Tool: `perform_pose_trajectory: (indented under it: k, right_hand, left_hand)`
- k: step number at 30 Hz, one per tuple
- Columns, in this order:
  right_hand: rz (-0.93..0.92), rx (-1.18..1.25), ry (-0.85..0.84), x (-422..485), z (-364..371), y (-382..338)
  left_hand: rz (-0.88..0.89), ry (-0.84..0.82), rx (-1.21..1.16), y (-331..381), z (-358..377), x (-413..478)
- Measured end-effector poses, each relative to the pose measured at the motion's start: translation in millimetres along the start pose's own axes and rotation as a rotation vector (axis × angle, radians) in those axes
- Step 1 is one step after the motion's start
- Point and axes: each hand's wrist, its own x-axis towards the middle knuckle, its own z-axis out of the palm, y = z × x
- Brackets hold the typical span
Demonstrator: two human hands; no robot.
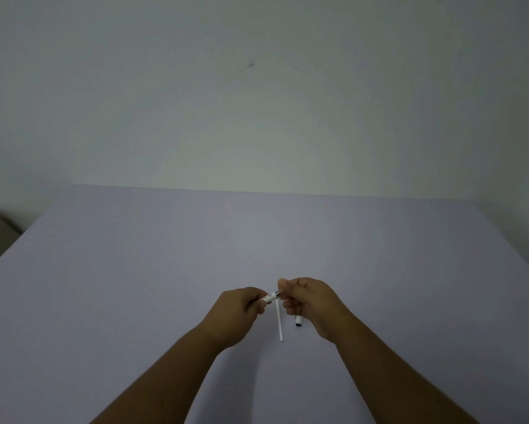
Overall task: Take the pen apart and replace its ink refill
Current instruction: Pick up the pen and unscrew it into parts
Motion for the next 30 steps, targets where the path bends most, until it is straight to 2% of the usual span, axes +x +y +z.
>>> perform_pose_trajectory:
  k: [3,8,12,14,17,21,24,26,30]
  right_hand:
    - [-0.015,-0.059,0.023,1.2,-1.0,-0.4]
    - [0.012,0.010,-0.056,0.5,-3.9,-3.5]
    - [0.007,-0.105,0.000,-0.5,-5.0,-3.8]
    - [-0.029,-0.082,-0.028,-0.7,-6.7,-4.2]
    - [0.016,0.008,-0.061,-3.3,-5.3,-9.0]
    - [0.025,-0.081,-0.020,-3.1,-5.9,-10.5]
    - [-0.022,-0.050,-0.048,-1.0,-7.0,-9.6]
    - [0.018,-0.017,-0.054,-2.7,-5.0,-13.2]
    - [0.022,-0.080,-0.028,-3.1,-5.1,-14.9]
  left_hand:
    - [0.035,0.010,0.058,-0.5,0.0,1.6]
    - [0.074,0.023,0.128,-0.6,0.8,2.7]
    - [0.095,0.035,0.147,0.8,0.6,2.0]
    - [0.102,0.040,0.146,2.3,0.2,1.3]
    - [0.109,0.051,0.138,4.8,-1.7,0.3]
    - [0.110,0.047,0.143,6.8,-3.4,-0.1]
    - [0.103,0.050,0.143,7.5,-4.1,-0.5]
    - [0.109,0.059,0.141,8.0,-5.2,0.1]
    - [0.113,0.066,0.148,9.0,-5.8,1.5]
